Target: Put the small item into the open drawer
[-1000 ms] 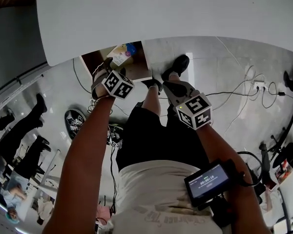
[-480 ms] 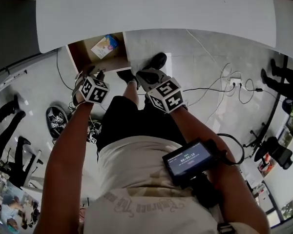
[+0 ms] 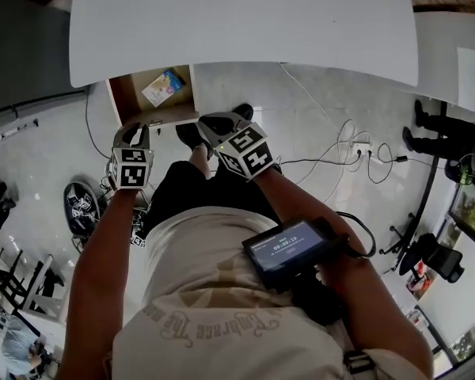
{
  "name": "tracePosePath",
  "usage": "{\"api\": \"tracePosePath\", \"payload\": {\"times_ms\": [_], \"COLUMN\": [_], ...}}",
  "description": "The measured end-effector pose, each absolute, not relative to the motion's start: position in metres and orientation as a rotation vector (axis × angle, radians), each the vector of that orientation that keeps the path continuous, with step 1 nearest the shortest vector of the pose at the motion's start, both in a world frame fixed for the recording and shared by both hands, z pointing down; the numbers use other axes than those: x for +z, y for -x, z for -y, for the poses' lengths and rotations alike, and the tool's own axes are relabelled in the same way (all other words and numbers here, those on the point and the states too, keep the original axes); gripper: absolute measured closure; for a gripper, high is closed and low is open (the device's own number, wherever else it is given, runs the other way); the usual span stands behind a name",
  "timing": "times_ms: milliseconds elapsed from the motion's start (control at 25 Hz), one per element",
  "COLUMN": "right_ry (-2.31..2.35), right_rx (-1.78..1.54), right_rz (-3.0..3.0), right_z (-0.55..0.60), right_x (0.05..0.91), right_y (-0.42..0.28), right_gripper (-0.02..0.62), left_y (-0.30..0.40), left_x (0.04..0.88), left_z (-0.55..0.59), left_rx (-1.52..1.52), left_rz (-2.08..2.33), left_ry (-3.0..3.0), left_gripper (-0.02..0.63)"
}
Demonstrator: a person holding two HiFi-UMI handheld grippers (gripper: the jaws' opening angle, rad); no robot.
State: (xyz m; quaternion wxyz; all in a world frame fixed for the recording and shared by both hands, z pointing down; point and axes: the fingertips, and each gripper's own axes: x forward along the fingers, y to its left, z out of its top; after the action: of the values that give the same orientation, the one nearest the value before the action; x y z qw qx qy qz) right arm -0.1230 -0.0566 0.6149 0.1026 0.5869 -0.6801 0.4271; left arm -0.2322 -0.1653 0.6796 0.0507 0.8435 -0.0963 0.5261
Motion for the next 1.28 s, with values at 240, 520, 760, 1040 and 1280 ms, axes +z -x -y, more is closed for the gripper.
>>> {"api": "tracePosePath", "payload": {"times_ms": [240, 520, 760, 1040, 1280], "right_ry": [-1.732, -1.758, -1.754, -1.765, -1.815], "right_rx": [1.205, 1.120, 1.060, 0.952, 0.847], "right_rz": [2.017, 2.015, 2.053, 2.178, 2.240], "right_z": [0.064, 0.066, 0.063, 0.074, 0.081], "right_x": [0.596, 0.568, 0.540, 0.494, 0.461], "right_y": [0.122, 0.111, 0.106, 0.104, 0.097], "right_gripper": [0.589, 0.589, 0.589, 0.589, 0.589], "left_y": [0.225, 0.219, 0.216, 0.207, 0.205], "left_x": [0.644, 0.601, 0.563, 0.520, 0.491], "left_z": [0.160, 0.162, 0.161, 0.162, 0.159], "left_rx": [1.436, 1.195, 1.045, 0.877, 0.781], "left_rz": [0.315, 0.389, 0.411, 0.415, 0.411], "left_ry": [-2.591, -2.583, -2.599, -2.638, -2.682], "left_gripper": [0.583, 0.594, 0.594, 0.595, 0.595]}}
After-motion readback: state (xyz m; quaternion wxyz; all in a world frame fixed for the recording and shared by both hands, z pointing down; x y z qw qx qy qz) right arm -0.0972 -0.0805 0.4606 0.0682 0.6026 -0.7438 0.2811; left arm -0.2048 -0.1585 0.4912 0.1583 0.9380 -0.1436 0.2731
